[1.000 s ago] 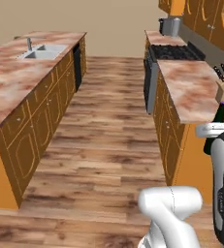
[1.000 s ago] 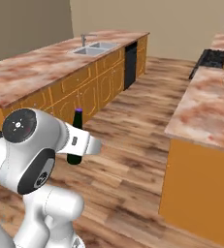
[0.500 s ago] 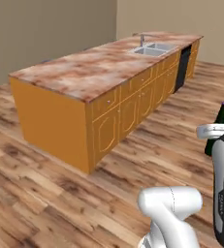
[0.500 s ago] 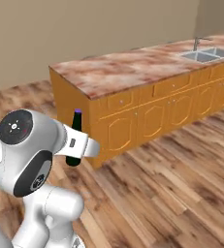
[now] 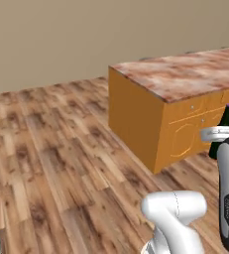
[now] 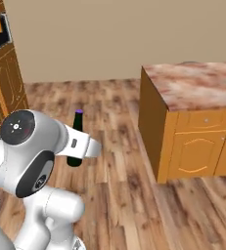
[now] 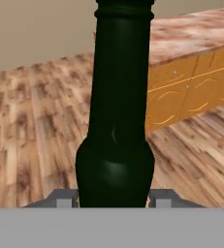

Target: Sort all alcoholic drinks to one cabinet, and non-alcoholic drinks to the other.

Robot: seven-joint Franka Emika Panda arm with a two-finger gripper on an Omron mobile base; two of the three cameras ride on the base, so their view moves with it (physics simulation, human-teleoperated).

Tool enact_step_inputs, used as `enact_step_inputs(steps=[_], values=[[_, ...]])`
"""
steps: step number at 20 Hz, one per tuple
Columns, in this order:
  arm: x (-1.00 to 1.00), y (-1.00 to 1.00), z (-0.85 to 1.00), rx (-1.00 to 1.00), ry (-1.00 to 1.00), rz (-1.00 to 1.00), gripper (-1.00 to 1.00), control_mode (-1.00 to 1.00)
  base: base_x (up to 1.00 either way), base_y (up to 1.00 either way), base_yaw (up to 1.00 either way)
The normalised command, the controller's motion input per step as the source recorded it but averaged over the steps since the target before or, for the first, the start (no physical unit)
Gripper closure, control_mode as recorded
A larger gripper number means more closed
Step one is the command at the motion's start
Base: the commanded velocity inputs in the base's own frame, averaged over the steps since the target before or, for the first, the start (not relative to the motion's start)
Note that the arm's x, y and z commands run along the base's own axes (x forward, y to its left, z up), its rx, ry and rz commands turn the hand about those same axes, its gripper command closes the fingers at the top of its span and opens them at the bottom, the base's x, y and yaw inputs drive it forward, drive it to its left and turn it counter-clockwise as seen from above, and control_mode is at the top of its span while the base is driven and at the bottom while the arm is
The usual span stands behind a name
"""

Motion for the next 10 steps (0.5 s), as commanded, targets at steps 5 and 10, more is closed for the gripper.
enact_step_inputs(steps=[5,10], values=[[0.0,0.0,0.0,0.0,0.0,0.0,1.0,1.0,0.48,0.0,0.46],[0.0,0.0,0.0,0.0,0.0,0.0,1.0,1.0,0.99,0.0,0.23]])
